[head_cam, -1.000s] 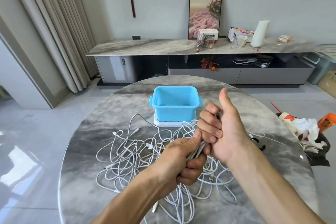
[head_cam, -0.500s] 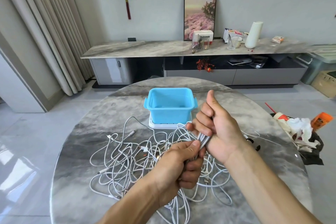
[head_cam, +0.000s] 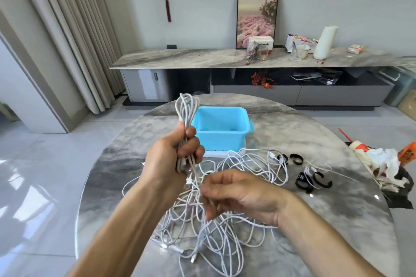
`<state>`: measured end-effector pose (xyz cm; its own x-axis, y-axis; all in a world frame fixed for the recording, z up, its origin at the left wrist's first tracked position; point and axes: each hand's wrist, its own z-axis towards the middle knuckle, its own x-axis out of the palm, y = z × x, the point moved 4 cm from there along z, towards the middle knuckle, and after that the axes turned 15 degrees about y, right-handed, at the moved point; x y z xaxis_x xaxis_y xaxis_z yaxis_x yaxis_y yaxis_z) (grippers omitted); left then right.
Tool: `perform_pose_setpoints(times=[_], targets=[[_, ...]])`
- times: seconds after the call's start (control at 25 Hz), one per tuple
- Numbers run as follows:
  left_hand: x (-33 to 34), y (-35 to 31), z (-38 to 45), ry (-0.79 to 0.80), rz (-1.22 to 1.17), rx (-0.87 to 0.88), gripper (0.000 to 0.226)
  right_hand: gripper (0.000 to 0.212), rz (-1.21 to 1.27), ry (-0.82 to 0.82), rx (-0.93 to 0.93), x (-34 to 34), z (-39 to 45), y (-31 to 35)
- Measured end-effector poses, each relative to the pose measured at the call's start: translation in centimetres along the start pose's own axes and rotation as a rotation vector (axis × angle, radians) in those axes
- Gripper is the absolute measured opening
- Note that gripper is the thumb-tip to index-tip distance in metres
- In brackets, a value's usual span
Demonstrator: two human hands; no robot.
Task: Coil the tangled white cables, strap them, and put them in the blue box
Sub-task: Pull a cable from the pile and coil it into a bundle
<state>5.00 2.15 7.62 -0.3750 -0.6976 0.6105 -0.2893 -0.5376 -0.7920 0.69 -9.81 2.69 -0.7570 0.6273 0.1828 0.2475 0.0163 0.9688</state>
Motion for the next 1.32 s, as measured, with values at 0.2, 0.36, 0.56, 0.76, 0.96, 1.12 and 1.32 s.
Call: perform_pose_setpoints(times=[0.2, 0.36, 0.56, 0.76, 0.96, 1.12, 1.32], targets=[[-0.8, -1.3, -0.4, 0.03, -0.222, 0.058, 0.035, 0.02, -0.053, 0.054, 0.017, -0.6, -0.9, 0.7], [-2.8, -3.8, -0.4, 0.009, -0.314, 0.162, 0.037, 0.017, -0.069, 0.056, 0.08, -1.4, -1.7, 0.6], [-4.3, -5.5, -0.6, -0.045, -0.249, 0.212, 0.039, 0.02, -0.182, -0.063, 0.119, -4.2, -4.8, 2.4], [-2.6, -4.1, -0.5, -0.141, 0.901, 0.296, 0.041, 0.038, -0.137, -0.262, -0.196, -5.5, -7.7, 5.7], [1.1, 0.8, 0.0, 0.279, 1.393, 0.237, 0.039, 0.021, 0.162, -0.401, -0.418, -5.3, -8.0, 7.0], [2.8, 3.6, -0.2, 0.478, 1.029, 0.081, 0.04, 0.027, 0.545, -0.422, -0.523, -4.4, -6.3, 6.2], [2.6, 4.6, 0.1, 0.327, 1.018, 0.109, 0.035, 0.022, 0.927, -0.38, -0.753, -2.2, -3.9, 5.3]])
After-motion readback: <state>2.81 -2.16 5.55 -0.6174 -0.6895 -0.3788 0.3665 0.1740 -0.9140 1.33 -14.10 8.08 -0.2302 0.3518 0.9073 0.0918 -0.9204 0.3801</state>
